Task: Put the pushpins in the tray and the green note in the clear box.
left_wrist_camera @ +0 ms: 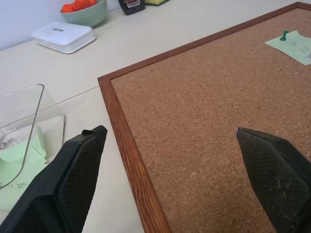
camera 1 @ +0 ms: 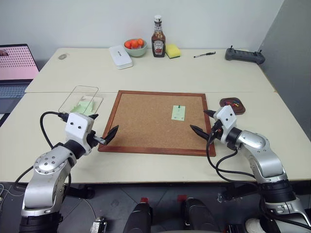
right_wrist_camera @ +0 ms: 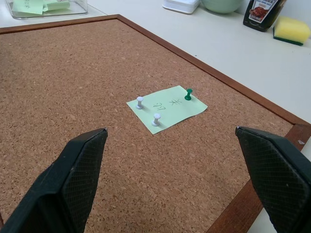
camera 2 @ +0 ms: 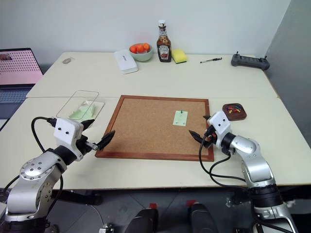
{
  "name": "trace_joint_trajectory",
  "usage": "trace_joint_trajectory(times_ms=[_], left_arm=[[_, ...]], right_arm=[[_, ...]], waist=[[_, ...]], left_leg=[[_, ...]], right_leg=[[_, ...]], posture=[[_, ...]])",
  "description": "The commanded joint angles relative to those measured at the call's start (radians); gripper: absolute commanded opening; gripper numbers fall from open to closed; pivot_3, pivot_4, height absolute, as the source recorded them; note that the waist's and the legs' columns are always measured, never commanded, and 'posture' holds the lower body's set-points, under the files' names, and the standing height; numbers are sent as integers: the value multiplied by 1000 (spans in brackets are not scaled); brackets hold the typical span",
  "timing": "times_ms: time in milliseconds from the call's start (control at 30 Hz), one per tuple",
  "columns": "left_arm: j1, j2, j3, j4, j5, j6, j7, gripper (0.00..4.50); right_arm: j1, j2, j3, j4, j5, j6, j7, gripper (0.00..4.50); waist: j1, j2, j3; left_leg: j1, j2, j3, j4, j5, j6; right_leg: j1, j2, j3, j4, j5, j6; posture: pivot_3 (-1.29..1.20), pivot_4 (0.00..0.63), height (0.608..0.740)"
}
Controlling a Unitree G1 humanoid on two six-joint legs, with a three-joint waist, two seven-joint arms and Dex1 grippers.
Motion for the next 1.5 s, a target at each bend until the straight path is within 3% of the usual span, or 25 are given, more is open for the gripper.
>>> trace_joint_trajectory(times_ms=[33, 1500], left_arm=[[-5, 14, 18, -23, -11, -33, -16, 4500], [-10, 15, 19, -82, -91, 23, -49, 4500]], right_arm=[[-6, -6, -24, -12, 8, -25, 3, 4469], [6, -5, -22, -23, -1, -23, 1, 4469]], waist=[[0, 0, 0], [0, 0, 0]], left_leg=[[0, 0, 0, 0, 0, 0], [0, 0, 0, 0, 0, 0]], right_leg=[[0, 0, 0, 0, 0, 0], [0, 0, 0, 0, 0, 0]], posture=[[0, 150, 740], [0, 150, 740]])
